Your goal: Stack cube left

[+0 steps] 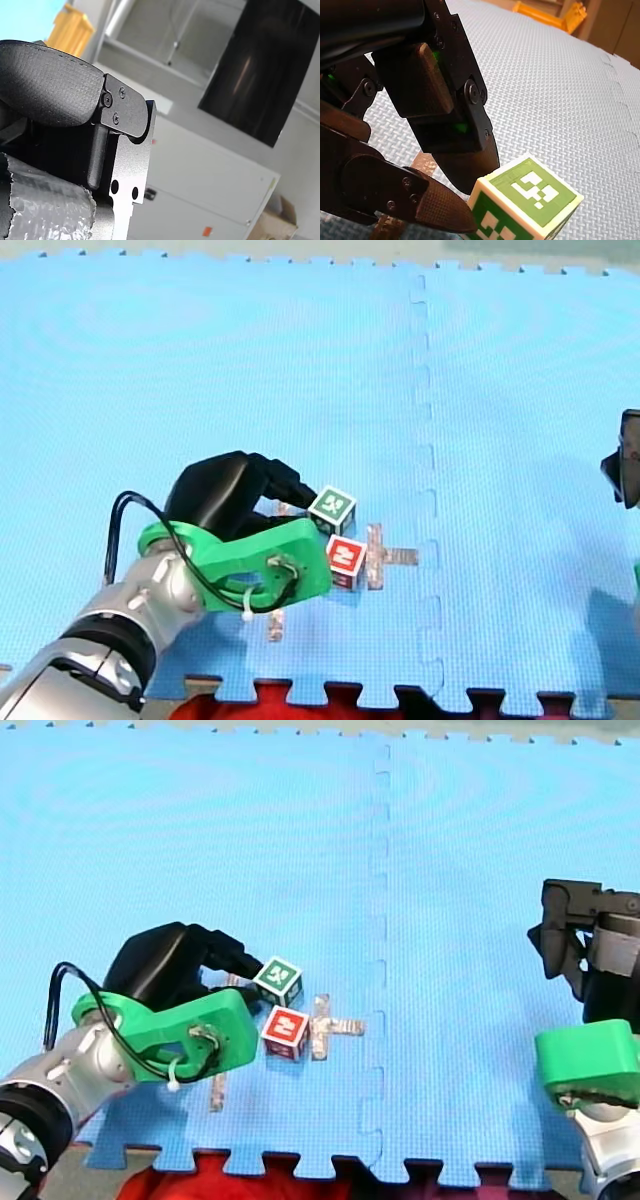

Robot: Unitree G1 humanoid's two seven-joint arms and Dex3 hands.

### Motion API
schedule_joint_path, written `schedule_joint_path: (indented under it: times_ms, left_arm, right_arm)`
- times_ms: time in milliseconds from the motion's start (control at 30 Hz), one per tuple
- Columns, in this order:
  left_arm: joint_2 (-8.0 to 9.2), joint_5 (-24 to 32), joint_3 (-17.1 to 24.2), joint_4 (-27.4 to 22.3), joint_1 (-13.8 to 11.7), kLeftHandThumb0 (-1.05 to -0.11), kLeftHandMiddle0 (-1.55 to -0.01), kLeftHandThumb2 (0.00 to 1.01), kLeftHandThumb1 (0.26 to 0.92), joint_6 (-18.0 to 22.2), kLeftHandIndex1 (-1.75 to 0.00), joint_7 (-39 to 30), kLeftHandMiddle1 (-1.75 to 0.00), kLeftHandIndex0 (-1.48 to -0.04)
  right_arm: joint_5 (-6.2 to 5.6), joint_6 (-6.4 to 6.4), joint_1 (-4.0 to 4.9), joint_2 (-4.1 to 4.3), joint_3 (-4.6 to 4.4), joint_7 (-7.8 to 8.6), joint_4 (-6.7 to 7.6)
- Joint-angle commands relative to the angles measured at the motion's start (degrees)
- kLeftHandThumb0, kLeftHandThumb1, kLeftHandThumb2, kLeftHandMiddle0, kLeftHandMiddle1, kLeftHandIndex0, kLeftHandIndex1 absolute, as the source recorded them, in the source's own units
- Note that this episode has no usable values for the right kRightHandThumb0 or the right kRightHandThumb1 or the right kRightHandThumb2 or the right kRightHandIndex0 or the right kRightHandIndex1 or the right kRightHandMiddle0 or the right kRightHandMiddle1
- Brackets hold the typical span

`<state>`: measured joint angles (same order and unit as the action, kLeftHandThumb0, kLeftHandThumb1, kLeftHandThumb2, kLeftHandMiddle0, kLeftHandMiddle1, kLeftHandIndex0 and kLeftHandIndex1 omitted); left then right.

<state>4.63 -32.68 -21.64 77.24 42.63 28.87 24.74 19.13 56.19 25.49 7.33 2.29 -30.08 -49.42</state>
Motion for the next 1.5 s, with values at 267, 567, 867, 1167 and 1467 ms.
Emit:
schedule_joint_path:
  times_ms: [267, 567, 867, 1167, 1467]
  left_arm:
    - [0.58, 2.8, 2.2, -0.2, -0.5, -0.495, -0.89, 0.00, 0.807, -0.5, -0.04, -6.1, -1.75, -1.28]
    - [1.02, 3.1, 2.5, -0.3, -0.8, -0.477, -0.90, 0.00, 0.804, 0.0, -0.03, -6.7, -1.75, -1.28]
    - [2.89, 1.5, 0.6, -0.4, 2.0, -0.978, -0.89, 0.01, 0.766, 0.5, 0.00, -14.4, -1.75, -0.56]
    - [2.99, -0.9, -1.9, -0.4, 5.3, -1.004, -0.90, 0.02, 0.786, 2.4, 0.00, -18.5, -1.75, -0.53]
    - [2.76, -0.2, -1.7, -0.4, 6.8, -1.048, -0.89, 0.02, 0.824, 1.7, 0.00, -22.4, -1.75, -0.38]
  right_arm:
    - [0.29, 0.22, 0.18, 0.13, -0.17, -1.06, -0.75]
    - [0.26, 0.44, 0.19, 0.39, -0.27, -1.26, -1.28]
    - [0.49, 0.28, 0.35, 0.33, -0.43, -1.61, -1.53]
    - [0.99, -0.12, 0.36, 0.15, -0.80, -2.42, -1.49]
    - [1.63, -0.30, 0.45, -0.02, -1.20, -3.44, -1.77]
